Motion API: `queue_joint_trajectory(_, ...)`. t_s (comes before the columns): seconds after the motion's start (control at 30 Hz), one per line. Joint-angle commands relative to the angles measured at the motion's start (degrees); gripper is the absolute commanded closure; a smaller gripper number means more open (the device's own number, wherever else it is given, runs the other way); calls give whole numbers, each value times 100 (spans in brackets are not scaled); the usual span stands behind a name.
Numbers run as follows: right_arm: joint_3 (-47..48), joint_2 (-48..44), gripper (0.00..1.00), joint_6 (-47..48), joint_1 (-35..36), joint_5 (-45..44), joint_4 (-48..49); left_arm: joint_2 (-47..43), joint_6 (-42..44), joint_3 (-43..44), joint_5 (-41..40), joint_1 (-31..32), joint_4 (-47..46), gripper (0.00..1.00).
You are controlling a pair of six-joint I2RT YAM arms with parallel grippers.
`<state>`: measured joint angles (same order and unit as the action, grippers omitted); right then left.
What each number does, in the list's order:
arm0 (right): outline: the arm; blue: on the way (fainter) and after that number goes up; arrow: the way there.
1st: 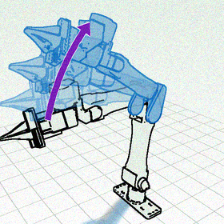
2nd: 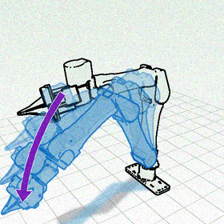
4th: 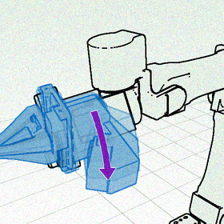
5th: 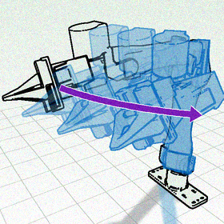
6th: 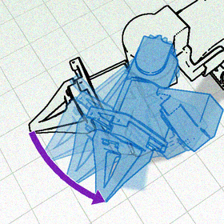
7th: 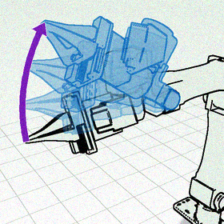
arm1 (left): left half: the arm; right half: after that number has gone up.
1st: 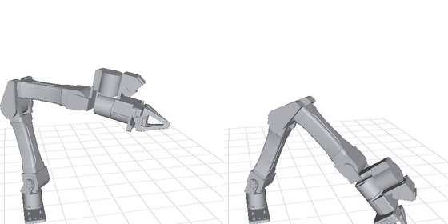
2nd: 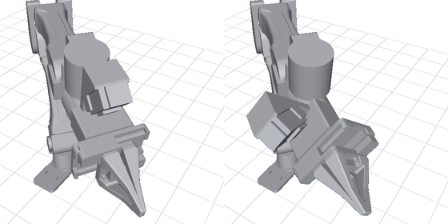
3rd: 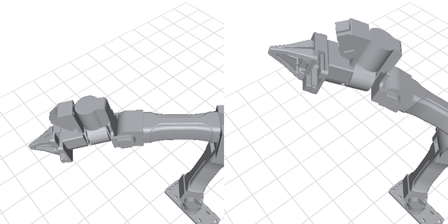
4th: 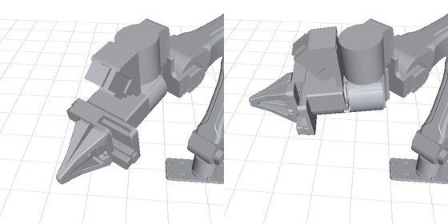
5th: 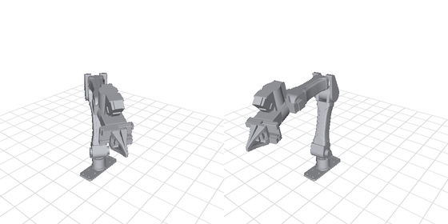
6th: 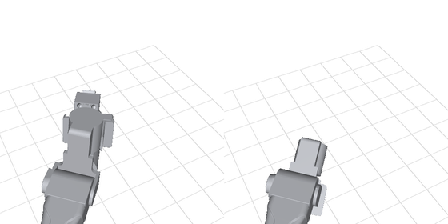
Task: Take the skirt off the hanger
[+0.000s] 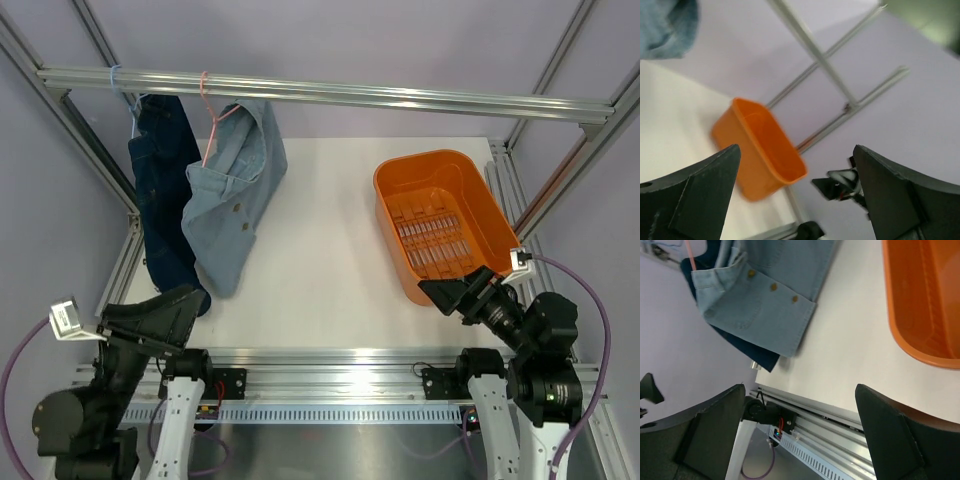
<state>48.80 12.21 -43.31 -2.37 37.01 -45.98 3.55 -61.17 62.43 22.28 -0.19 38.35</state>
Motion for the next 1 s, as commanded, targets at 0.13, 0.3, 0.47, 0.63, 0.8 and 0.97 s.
queue_joint_trajectory(0.13,341,475,1,938,-18,-476,-737,2181,2433,1560,-618,-113,2229,1)
queue_joint_trajectory(0.3,403,414,1,702,-18,-265,-448,3186,3074,2263,-1803,-122,2485,1)
queue_joint_trajectory(0.47,517,256,0,631,-18,-72,-315,3590,3751,1948,-2062,-131,1845,1)
queue_joint_trajectory(0.63,456,247,1,605,-18,122,-158,3881,4560,1834,-1377,-113,1439,1)
queue_joint_trajectory(0.8,288,212,0,525,-18,262,-34,4065,4912,1641,-1112,-113,1061,1)
queue_joint_trajectory(0.97,367,203,1,578,-18,245,-69,4355,5149,1439,-954,-43,754,1)
